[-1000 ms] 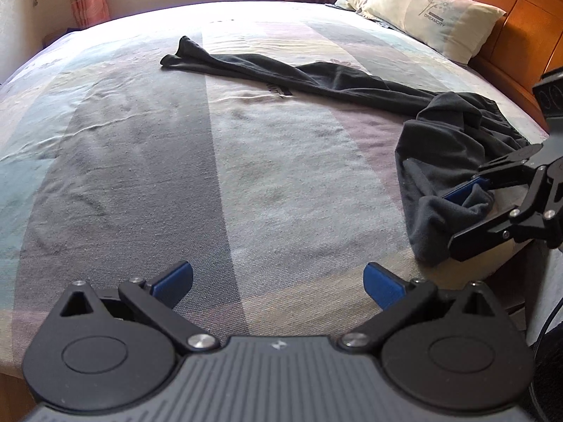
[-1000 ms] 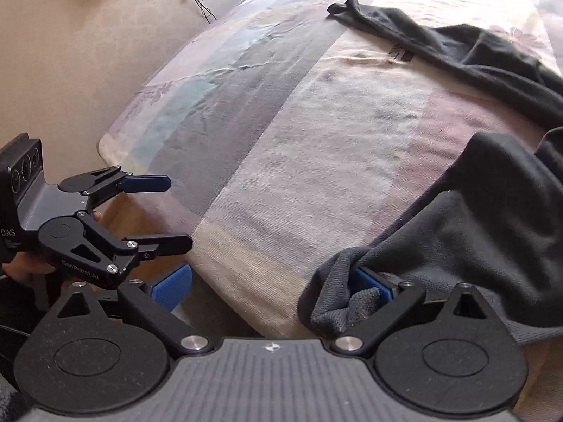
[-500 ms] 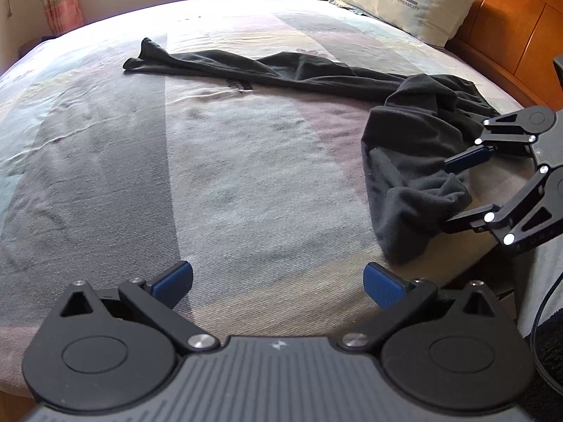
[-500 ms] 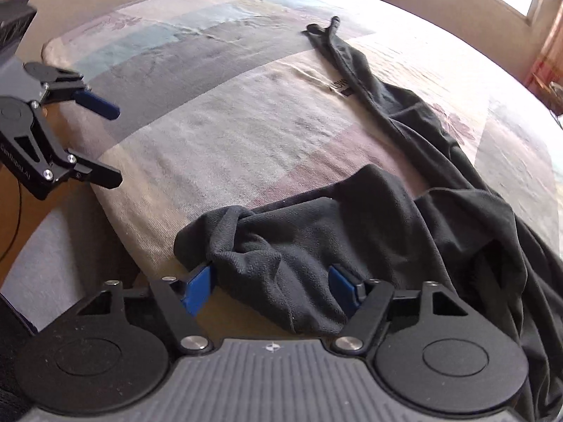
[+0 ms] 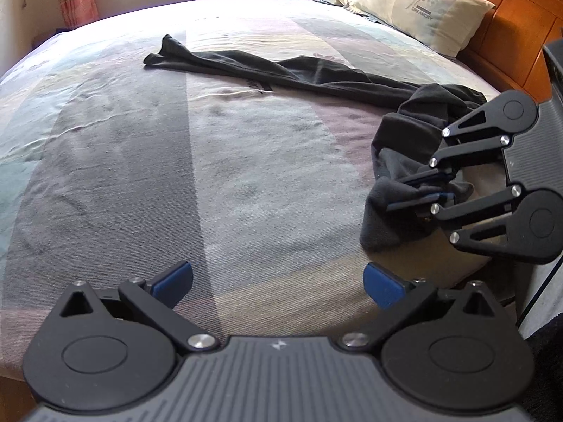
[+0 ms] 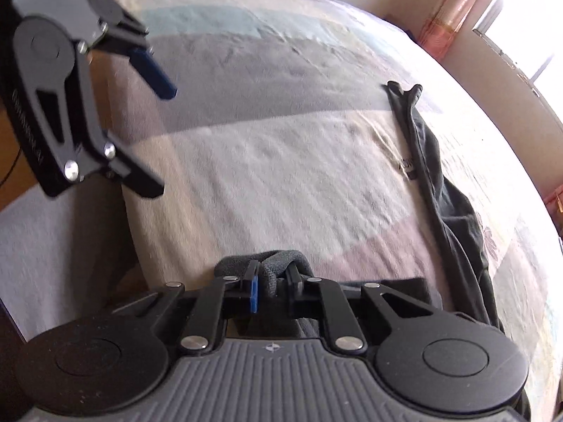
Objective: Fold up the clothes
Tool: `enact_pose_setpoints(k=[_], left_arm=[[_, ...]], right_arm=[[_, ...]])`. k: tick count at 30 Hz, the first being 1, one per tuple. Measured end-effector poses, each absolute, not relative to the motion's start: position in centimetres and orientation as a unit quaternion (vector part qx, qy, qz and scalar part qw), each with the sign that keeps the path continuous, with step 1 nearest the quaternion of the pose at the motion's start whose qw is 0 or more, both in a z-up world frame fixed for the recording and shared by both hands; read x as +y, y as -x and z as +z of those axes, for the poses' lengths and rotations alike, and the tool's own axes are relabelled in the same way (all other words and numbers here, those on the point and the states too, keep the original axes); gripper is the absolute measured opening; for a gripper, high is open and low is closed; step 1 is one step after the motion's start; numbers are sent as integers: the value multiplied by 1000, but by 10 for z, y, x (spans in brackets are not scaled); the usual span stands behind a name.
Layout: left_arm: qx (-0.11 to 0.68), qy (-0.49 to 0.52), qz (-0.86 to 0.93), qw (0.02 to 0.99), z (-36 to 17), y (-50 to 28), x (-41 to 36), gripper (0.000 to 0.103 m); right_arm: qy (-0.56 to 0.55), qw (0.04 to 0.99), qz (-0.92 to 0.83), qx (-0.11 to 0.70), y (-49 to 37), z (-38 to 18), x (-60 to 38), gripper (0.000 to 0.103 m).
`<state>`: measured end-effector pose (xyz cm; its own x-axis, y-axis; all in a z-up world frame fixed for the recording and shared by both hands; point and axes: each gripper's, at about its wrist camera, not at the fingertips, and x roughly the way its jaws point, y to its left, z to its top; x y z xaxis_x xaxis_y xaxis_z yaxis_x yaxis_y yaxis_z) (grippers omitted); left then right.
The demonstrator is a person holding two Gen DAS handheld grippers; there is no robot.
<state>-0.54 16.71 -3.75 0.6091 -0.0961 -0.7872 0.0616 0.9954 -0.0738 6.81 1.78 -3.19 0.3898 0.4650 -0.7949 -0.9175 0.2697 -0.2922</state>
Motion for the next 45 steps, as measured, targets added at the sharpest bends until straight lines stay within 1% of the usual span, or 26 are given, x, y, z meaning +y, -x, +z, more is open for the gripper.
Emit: enact_pose_setpoints(k=[7,16,17,18,19,20,21,23,24,26,27,28,31,36,40,43,45], left_arm=[[433,41,1,900,-32,20,196,103],[442,56,34,895,-34,33,212,102],[442,55,36,895,-34,34,214,103],[441,55,38,895,-33,35,214,103],[440,55,39,895,-32,35,215,103],[441,56,41,895,-31,36,215,102],[441,56,42,895,-31,36,216,102],[442,55,44,894,-30,38,218,102],[443,53,45,894,-30,38,218,103],[447,51,45,892,-31,37,218,103],[449,51,45,891,-32,37,218,103],[451,51,44,890,-34,35,217,103],[456,50,36,888,-38,30,210,103],[470,33,12,882,-51,12,188,103],[468,30,13,883,-57,0,171,102],[465,30,34,884,-60,-8,164,102],[468,18,64,881,-61,-12,162,102]], right_arm=[[327,758,499,263,-78,-1,72,16],[250,756,552,247,-75,30,131,15],[236,755,559,249,-77,32,136,13],[218,754,566,252,-78,35,141,4],[199,753,572,255,-80,38,144,2],[184,755,574,258,-81,40,146,2],[183,757,571,259,-81,40,146,6],[196,758,565,260,-80,38,142,7],[202,759,562,261,-79,36,140,10],[215,763,550,265,-81,32,125,11],[219,767,541,268,-83,31,113,14],[222,771,532,272,-85,29,101,22],[217,789,495,293,-98,23,52,37],[187,822,413,344,-113,6,-34,45],[124,849,350,375,-109,-5,-92,55],[61,865,309,391,-100,-16,-126,56],[53,865,300,397,-92,-21,-136,56]])
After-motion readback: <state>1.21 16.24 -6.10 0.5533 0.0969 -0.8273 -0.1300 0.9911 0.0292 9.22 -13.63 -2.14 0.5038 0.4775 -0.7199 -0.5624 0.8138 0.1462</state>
